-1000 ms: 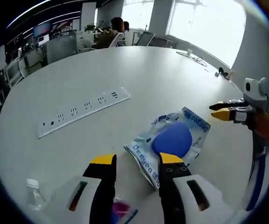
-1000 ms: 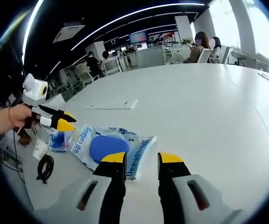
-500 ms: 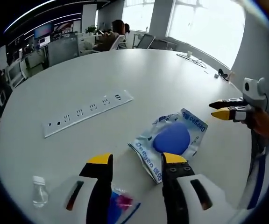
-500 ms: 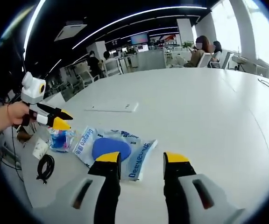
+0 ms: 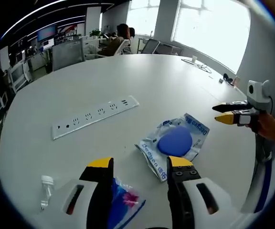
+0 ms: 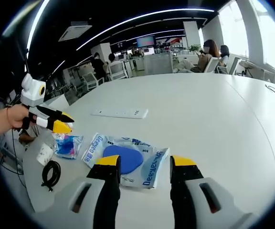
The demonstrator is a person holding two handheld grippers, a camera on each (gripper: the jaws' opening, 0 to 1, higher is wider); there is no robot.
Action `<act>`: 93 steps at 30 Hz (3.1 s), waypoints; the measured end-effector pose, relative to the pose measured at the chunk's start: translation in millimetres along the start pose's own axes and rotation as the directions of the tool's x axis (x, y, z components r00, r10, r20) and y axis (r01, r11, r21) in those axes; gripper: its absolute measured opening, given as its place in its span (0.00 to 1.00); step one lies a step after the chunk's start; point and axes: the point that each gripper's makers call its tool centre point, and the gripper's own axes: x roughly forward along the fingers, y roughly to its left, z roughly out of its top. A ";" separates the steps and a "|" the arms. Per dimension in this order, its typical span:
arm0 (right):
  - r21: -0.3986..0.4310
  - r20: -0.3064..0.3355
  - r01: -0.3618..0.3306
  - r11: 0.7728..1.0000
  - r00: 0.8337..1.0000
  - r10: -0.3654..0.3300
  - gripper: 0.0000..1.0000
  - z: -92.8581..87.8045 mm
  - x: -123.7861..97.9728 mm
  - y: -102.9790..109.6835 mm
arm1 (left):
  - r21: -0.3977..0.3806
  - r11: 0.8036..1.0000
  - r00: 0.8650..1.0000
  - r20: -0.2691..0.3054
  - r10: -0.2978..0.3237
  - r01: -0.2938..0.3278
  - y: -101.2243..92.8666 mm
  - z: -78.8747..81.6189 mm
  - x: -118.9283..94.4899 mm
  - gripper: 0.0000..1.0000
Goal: Arrange the tabletop items into an orderly group along one side of the table until the central work area is clear of visible clutter.
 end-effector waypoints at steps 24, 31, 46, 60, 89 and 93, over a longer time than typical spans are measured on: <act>-0.048 0.019 -0.064 0.997 0.998 0.065 0.41 16.0 -1.1 55.7 | -0.043 0.998 0.998 0.040 0.056 -0.055 23.3 -16.3 -58.1 0.47; -0.067 0.010 -0.107 0.992 0.994 0.107 0.40 15.2 6.4 78.7 | -0.057 0.996 0.996 0.047 0.073 -0.070 29.6 -24.7 -75.4 0.47; -0.092 0.000 -0.173 0.981 0.985 0.174 0.40 12.5 20.3 132.9 | -0.102 0.989 0.992 0.056 0.109 -0.103 48.3 -55.6 -114.7 0.47; -0.120 -0.035 -0.231 0.965 0.973 0.229 0.39 3.5 32.5 178.5 | -0.141 0.983 0.989 0.070 0.130 -0.119 61.2 -74.9 -142.1 0.47; -0.179 -0.158 -0.329 0.927 0.940 0.303 0.38 -23.8 94.9 224.7 | -0.214 0.966 0.982 0.086 0.169 -0.147 83.2 -102.3 -163.9 0.47; -0.178 -0.172 -0.333 0.926 0.937 0.304 0.37 -27.7 104.1 228.2 | -0.222 0.963 0.982 0.084 0.171 -0.149 87.8 -107.4 -165.8 0.46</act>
